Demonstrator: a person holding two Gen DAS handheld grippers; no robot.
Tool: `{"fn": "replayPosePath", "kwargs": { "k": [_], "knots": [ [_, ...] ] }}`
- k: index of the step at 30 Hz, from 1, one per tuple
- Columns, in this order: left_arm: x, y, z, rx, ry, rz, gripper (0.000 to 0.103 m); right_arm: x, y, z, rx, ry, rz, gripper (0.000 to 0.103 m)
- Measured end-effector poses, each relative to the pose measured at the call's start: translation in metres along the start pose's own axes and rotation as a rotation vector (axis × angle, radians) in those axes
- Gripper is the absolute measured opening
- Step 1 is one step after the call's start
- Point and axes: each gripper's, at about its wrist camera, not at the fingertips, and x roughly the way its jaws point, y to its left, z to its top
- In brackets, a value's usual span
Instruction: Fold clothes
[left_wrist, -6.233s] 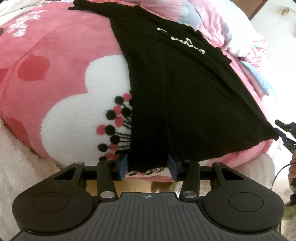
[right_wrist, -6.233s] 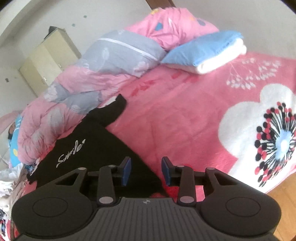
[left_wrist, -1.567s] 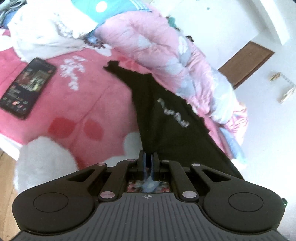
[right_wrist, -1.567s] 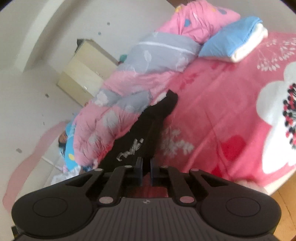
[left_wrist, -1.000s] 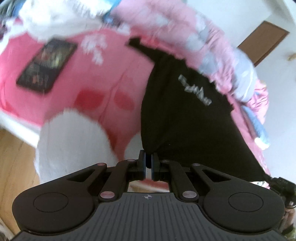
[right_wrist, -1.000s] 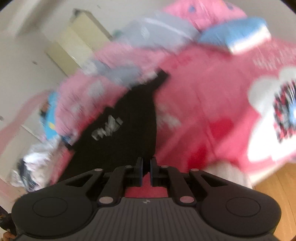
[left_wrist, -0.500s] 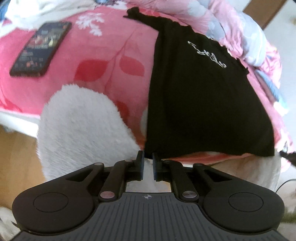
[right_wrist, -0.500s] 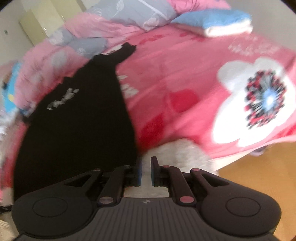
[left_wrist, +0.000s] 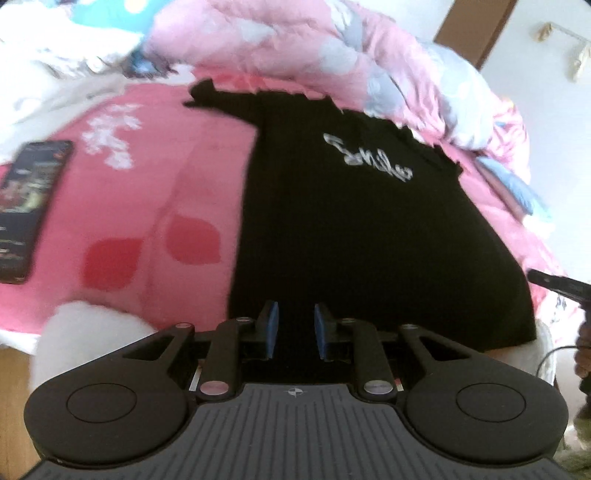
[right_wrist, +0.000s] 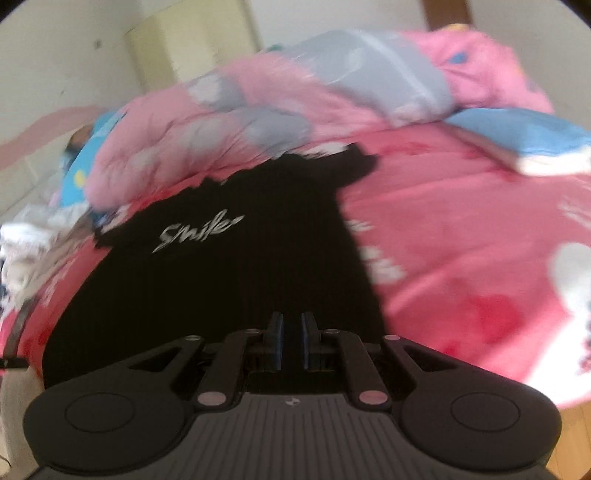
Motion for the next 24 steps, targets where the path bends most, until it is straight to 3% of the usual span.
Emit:
{"fn": "replayPosePath", "kwargs": {
  "k": [3, 7, 10, 12, 15, 18, 20, 24],
  "knots": [
    [0.016, 0.013, -0.009, 0.01, 0.062, 0.068, 0.02, 0.025, -0.013, -0.004, 0.036, 0.068, -0.016, 0.01],
    [0.014, 0.039, -0.019, -0.032, 0.091, 0.181, 0.02, 0.016, -0.063, -0.007, 0.189, 0.066, -0.084, 0.007],
    [0.003, 0.043, -0.022, -0.067, 0.084, 0.196, 0.02, -0.005, -0.089, -0.007, 0.273, 0.027, -0.152, 0.009],
    [-0.004, 0.033, -0.023, -0.04, 0.07, 0.176, 0.02, -0.015, -0.087, -0.005, 0.246, 0.011, -0.154, 0.009],
    [-0.002, 0.01, -0.025, 0.026, 0.062, 0.127, 0.021, -0.018, -0.058, -0.005, 0.151, 0.02, -0.03, 0.01],
    [0.014, -0.001, -0.033, 0.05, 0.097, 0.112, 0.021, -0.005, -0.02, -0.016, -0.029, 0.075, 0.07, 0.01],
    [0.026, -0.005, -0.038, 0.057, 0.121, 0.109, 0.021, 0.006, -0.014, -0.025, -0.104, 0.151, 0.046, 0.009],
    [0.035, 0.0, -0.036, 0.029, 0.139, 0.114, 0.021, 0.002, -0.059, -0.031, -0.029, 0.205, -0.212, 0.01]
  ]
}}
